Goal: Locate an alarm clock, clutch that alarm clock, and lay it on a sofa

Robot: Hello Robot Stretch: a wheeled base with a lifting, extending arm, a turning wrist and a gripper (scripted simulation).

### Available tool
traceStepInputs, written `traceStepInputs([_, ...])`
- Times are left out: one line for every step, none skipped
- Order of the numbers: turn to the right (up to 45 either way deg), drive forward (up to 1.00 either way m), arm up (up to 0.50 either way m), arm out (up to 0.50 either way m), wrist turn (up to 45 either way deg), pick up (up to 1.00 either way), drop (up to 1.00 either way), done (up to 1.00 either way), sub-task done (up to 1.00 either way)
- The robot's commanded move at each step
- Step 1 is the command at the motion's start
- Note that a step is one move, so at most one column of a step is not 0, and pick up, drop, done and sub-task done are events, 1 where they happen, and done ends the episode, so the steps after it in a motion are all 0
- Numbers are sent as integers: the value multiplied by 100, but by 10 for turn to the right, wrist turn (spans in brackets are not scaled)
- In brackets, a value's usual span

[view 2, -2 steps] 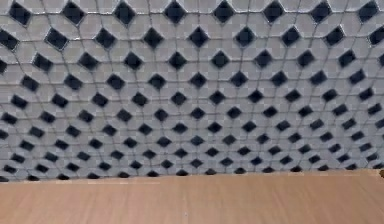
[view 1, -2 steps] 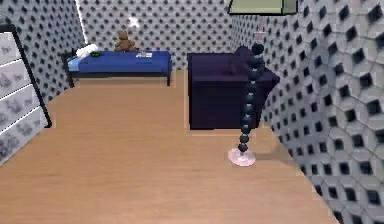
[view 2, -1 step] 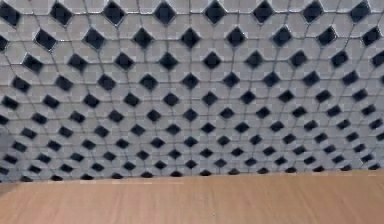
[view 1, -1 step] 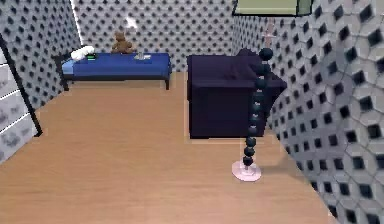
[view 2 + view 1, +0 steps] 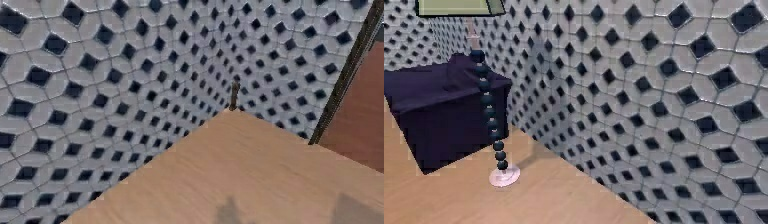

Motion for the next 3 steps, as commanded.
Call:
traceStepInputs([90, 0, 0, 0, 0, 0, 0, 0, 0])
traceStepInputs([0, 15, 0, 0, 0, 0, 0, 0, 0])
traceStepInputs([-450, 0, 0, 0, 0, 0, 0, 0, 0])
